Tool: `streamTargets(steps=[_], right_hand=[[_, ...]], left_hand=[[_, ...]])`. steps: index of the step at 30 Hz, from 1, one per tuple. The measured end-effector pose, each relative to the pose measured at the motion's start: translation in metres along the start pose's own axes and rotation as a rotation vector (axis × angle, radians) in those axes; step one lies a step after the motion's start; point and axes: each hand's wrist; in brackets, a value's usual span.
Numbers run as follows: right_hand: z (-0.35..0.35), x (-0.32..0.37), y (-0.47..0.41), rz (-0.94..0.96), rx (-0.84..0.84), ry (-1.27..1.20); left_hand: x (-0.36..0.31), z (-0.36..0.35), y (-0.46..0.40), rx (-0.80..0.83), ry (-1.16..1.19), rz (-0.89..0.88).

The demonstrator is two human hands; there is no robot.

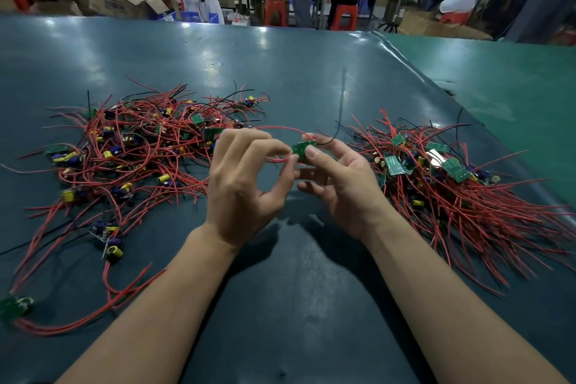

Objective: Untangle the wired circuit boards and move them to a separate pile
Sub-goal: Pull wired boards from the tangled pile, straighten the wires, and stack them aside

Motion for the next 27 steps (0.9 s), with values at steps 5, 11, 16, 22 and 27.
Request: streamTargets(steps=[5,11,16,22,27], right_hand=[[0.0016,0.0013,-0.0002,0.065,-0.022,-0.05],[0.0041,-0.0038,-0.0003,0.111,-0.047,0.145],[0.0063,-0.0029,-0.0004,0.085,-0.054,0.183],[0.0058,0.0001,0.004,0.068,0.007,0.256],[0.0025,-0.0027,0.0023,-0.02,-0.016,0.172]], left_hand=[[-0.0032,-0.001,0.0064,0.073,0.039,0.061],[-0.0028,-0.0061,0.0069,0.222,0.179,0.406],[-0.0058,-0.0076,0.0069,0.282,0.397,0.494],[-0.0034,-0.0053,0.0076,0.398,0.462,0.504],[-0.0073,-0.0028,0.0029,0.397,0.636,0.595]])
Point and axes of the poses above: each hand's wrist, its own y-axis away from the middle knuckle, its own z-axis out of the back of the hand, x = y × z, and after that the axes turned 12 degrees about -y, right-handed
